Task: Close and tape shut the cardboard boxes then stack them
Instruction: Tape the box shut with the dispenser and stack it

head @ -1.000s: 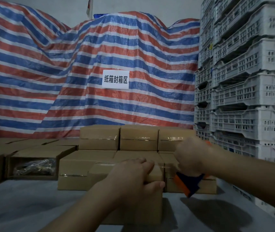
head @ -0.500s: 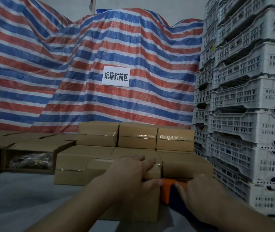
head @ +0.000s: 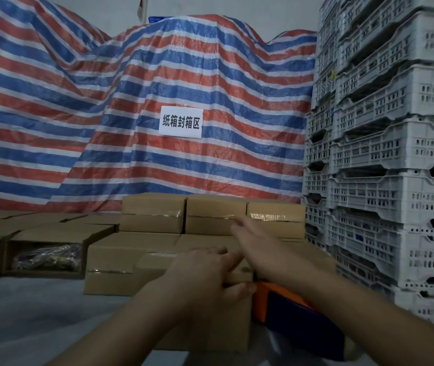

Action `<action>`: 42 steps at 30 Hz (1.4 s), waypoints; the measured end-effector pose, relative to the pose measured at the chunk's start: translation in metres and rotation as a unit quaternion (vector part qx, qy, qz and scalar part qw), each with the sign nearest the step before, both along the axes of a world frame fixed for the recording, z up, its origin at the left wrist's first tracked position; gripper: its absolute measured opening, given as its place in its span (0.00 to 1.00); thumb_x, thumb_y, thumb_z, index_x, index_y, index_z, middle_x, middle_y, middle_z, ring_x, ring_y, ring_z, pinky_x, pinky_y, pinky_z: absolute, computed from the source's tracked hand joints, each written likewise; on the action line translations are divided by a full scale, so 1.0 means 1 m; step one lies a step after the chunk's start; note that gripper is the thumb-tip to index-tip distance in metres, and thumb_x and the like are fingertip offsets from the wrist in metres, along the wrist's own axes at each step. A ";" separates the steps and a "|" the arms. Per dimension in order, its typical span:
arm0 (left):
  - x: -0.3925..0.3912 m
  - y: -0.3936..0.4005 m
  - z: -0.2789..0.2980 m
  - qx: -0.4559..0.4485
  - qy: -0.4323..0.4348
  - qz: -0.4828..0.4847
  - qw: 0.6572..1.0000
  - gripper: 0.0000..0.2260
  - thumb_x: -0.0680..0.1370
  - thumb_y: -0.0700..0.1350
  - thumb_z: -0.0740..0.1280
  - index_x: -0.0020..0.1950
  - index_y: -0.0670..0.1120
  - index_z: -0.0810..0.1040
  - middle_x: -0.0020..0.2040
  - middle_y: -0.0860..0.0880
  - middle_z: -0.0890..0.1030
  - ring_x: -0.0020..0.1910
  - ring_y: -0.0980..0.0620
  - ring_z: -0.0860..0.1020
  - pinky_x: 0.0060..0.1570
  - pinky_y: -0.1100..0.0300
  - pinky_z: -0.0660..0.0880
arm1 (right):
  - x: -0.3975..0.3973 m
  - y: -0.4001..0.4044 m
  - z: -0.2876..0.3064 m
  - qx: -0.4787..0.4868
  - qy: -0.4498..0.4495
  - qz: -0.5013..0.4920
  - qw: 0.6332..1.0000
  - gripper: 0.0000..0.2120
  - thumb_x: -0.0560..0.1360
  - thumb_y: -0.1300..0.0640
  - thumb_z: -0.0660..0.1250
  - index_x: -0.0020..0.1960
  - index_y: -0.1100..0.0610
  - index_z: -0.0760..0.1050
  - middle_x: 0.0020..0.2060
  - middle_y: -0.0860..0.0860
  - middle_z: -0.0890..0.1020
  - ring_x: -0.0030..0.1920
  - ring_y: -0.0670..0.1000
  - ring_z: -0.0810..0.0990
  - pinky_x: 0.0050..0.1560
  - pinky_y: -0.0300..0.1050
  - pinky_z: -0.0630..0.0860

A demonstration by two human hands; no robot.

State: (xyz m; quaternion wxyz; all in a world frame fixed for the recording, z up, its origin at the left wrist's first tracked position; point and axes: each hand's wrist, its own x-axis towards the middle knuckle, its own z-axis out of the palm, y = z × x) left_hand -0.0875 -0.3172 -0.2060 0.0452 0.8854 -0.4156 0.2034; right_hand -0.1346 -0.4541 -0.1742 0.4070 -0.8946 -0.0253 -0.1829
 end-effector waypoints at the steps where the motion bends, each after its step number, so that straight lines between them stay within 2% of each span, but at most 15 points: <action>1: 0.000 0.000 0.000 -0.003 -0.007 -0.002 1.000 0.25 0.77 0.67 0.55 0.70 0.57 0.68 0.65 0.52 0.74 0.58 0.54 0.74 0.57 0.55 0.73 | 0.001 0.006 -0.008 0.025 0.026 -0.002 0.999 0.23 0.85 0.42 0.51 0.77 0.47 0.61 0.69 0.47 0.70 0.53 0.40 0.73 0.47 0.38 0.70; 5: 0.001 -0.002 -0.004 -0.022 -0.035 -0.001 0.999 0.18 0.78 0.62 0.59 0.62 0.54 0.73 0.57 0.53 0.78 0.53 0.54 0.76 0.56 0.55 0.75 | 0.006 0.016 -0.039 0.095 0.002 -0.007 0.995 0.25 0.83 0.40 0.54 0.77 0.48 0.62 0.74 0.50 0.69 0.71 0.51 0.70 0.72 0.52 0.66; 8: 0.002 -0.002 -0.004 -0.032 -0.029 -0.012 0.999 0.19 0.78 0.63 0.59 0.64 0.54 0.72 0.61 0.51 0.77 0.58 0.53 0.76 0.60 0.53 0.73 | 0.005 0.023 -0.049 0.180 -0.040 -0.038 0.982 0.31 0.83 0.41 0.58 0.82 0.48 0.54 0.78 0.51 0.63 0.76 0.54 0.64 0.75 0.54 0.63; 13: 0.000 0.001 -0.001 -0.020 -0.017 -0.025 0.999 0.26 0.76 0.63 0.63 0.71 0.54 0.66 0.70 0.51 0.72 0.69 0.53 0.69 0.68 0.54 0.67 | 0.010 0.023 -0.054 0.237 -0.033 -0.078 0.968 0.29 0.81 0.43 0.63 0.79 0.46 0.61 0.74 0.52 0.69 0.71 0.56 0.71 0.69 0.58 0.71; 16: 0.002 0.009 0.007 -0.106 0.137 -0.055 0.983 0.36 0.74 0.61 0.68 0.77 0.53 0.57 0.71 0.52 0.72 0.65 0.55 0.73 0.64 0.58 0.70 | 0.012 0.015 -0.051 0.261 0.032 -0.069 0.962 0.14 0.82 0.47 0.60 0.63 0.50 0.77 0.60 0.53 0.80 0.57 0.53 0.79 0.53 0.50 0.76; 18: 0.003 0.021 0.013 -0.212 0.230 -0.090 0.946 0.38 0.75 0.60 0.69 0.78 0.58 0.52 0.74 0.55 0.68 0.62 0.62 0.74 0.59 0.60 0.75 | 0.013 0.008 -0.049 0.249 0.034 -0.075 0.965 0.15 0.84 0.48 0.56 0.58 0.52 0.79 0.54 0.53 0.81 0.54 0.52 0.79 0.52 0.47 0.75; 22: 0.008 0.055 0.017 -0.347 0.116 -0.041 0.930 0.28 0.75 0.65 0.62 0.74 0.62 0.61 0.70 0.61 0.68 0.48 0.73 0.72 0.43 0.71 0.69 | 0.009 0.004 -0.037 0.228 -0.033 -0.098 0.968 0.13 0.83 0.39 0.53 0.58 0.42 0.73 0.49 0.40 0.75 0.48 0.41 0.73 0.53 0.47 0.67; 23: 0.010 0.064 0.016 -0.379 0.105 -0.027 0.919 0.29 0.74 0.67 0.60 0.73 0.61 0.63 0.67 0.62 0.69 0.47 0.75 0.72 0.43 0.71 0.67 | 0.006 0.005 -0.035 0.226 -0.038 -0.083 0.970 0.14 0.82 0.37 0.54 0.62 0.40 0.70 0.53 0.40 0.74 0.52 0.43 0.73 0.55 0.47 0.65; 25: 0.014 0.080 0.010 -0.435 0.128 0.004 0.891 0.34 0.70 0.70 0.56 0.74 0.58 0.64 0.67 0.60 0.70 0.51 0.75 0.73 0.48 0.65 0.73 | 0.005 0.007 -0.039 0.222 -0.036 -0.047 0.973 0.33 0.75 0.30 0.58 0.76 0.43 0.64 0.69 0.45 0.72 0.67 0.50 0.70 0.60 0.49 0.63; 27: 0.018 0.093 -0.003 -0.477 0.173 0.040 0.861 0.39 0.69 0.70 0.55 0.77 0.55 0.62 0.73 0.54 0.68 0.67 0.60 0.71 0.63 0.53 0.72 | 0.002 0.013 -0.046 0.221 -0.017 0.000 0.975 0.52 0.61 0.24 0.62 0.80 0.44 0.57 0.78 0.48 0.64 0.75 0.54 0.65 0.65 0.50 0.66; 29: 0.017 0.099 -0.019 -0.502 0.241 0.053 0.829 0.40 0.68 0.70 0.55 0.77 0.55 0.62 0.75 0.53 0.66 0.72 0.53 0.66 0.69 0.54 0.63 | -0.002 0.016 -0.052 0.217 -0.022 0.016 0.976 0.60 0.53 0.24 0.65 0.81 0.43 0.53 0.79 0.49 0.61 0.75 0.56 0.65 0.69 0.54 0.69; 31: 0.012 0.100 -0.033 -0.504 0.317 0.041 0.802 0.34 0.68 0.69 0.56 0.73 0.60 0.66 0.69 0.58 0.70 0.67 0.56 0.69 0.66 0.57 0.64 | -0.004 0.016 -0.056 0.216 -0.024 0.016 0.976 0.62 0.51 0.27 0.70 0.81 0.44 0.53 0.79 0.51 0.62 0.75 0.57 0.66 0.71 0.57 0.70; 35: 0.009 0.100 -0.056 -0.508 0.429 -0.059 0.745 0.22 0.71 0.60 0.65 0.65 0.64 0.70 0.50 0.64 0.83 0.48 0.65 0.81 0.38 0.72 0.75 | -0.008 0.012 -0.066 0.261 0.007 0.049 0.964 0.64 0.52 0.43 0.80 0.81 0.45 0.52 0.76 0.53 0.67 0.73 0.58 0.69 0.72 0.56 0.68; 39: 0.011 0.099 -0.067 -0.513 0.416 -0.093 0.746 0.19 0.75 0.54 0.65 0.65 0.64 0.68 0.48 0.71 0.80 0.48 0.71 0.79 0.39 0.76 0.74 | -0.015 0.010 -0.072 0.240 0.021 0.087 0.967 0.57 0.61 0.58 0.82 0.81 0.47 0.53 0.66 0.48 0.75 0.64 0.49 0.74 0.69 0.47 0.69; 42: 0.009 0.095 -0.064 -0.569 0.360 -0.059 0.737 0.22 0.70 0.59 0.66 0.64 0.59 0.73 0.47 0.71 0.81 0.46 0.71 0.79 0.38 0.75 0.74 | -0.015 0.013 -0.072 0.240 0.007 0.080 0.967 0.55 0.56 0.51 0.81 0.79 0.47 0.60 0.62 0.46 0.79 0.62 0.47 0.77 0.69 0.49 0.71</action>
